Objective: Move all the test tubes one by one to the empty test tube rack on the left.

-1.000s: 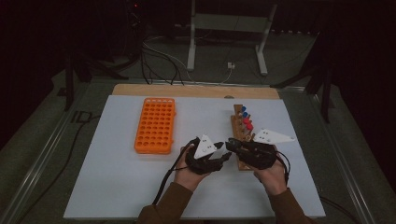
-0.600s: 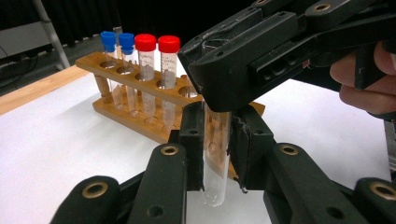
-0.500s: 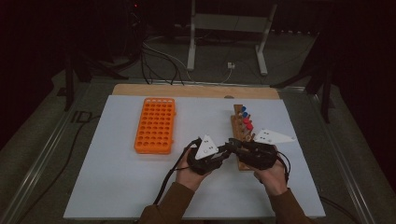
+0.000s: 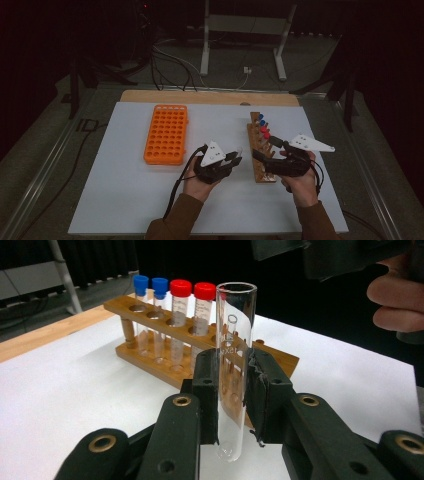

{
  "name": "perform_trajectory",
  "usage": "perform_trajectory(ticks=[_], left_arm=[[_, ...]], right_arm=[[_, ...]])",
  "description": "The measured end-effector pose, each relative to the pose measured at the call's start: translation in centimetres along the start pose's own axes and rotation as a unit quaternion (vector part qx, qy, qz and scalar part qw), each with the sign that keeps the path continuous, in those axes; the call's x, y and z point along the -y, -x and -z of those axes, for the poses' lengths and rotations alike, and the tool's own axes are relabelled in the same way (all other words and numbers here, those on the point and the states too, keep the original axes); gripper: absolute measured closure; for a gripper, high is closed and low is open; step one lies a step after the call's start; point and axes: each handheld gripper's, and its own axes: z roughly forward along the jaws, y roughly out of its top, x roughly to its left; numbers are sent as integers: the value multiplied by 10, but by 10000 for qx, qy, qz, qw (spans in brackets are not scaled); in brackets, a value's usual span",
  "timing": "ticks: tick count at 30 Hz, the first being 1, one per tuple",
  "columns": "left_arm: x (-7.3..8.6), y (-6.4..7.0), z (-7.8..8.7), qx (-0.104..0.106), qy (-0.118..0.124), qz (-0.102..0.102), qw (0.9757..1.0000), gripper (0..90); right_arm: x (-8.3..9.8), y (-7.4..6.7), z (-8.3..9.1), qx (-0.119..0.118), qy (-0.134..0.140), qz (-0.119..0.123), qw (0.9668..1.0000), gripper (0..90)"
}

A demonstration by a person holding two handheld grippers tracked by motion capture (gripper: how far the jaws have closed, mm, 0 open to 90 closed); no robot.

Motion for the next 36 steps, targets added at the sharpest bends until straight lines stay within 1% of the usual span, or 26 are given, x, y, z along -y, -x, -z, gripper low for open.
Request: perform_trajectory(ticks=[3, 5, 8, 11, 18, 23, 31, 36], left_arm=[[1, -2, 1, -62, 6, 7, 10000, 767], [1, -3, 2, -136, 14, 11, 9999, 767], [3, -7, 4, -275, 0, 34, 9996, 767], [4, -12, 6, -377, -10, 64, 9993, 766], [9, -23, 14, -623, 12, 128, 9980, 766], [11, -31, 20, -789, 35, 156, 9968, 765], [15, -44, 30, -1027, 52, 201, 9945, 765], [18, -52, 37, -1161, 53, 234, 9930, 765]], right_arm=[[0, 2, 1, 8, 39, 8, 10000, 151], [1, 5, 1, -19, 21, -17, 10000, 97], [2, 6, 1, 38, -17, 10, 10000, 79], [3, 9, 3, 113, -6, -12, 9999, 35], [5, 11, 6, 207, 84, -24, 9997, 18], [5, 12, 7, 274, 93, -26, 9996, 5], [6, 13, 8, 329, 132, -12, 9994, 5], [6, 12, 8, 323, 131, -13, 9994, 5]])
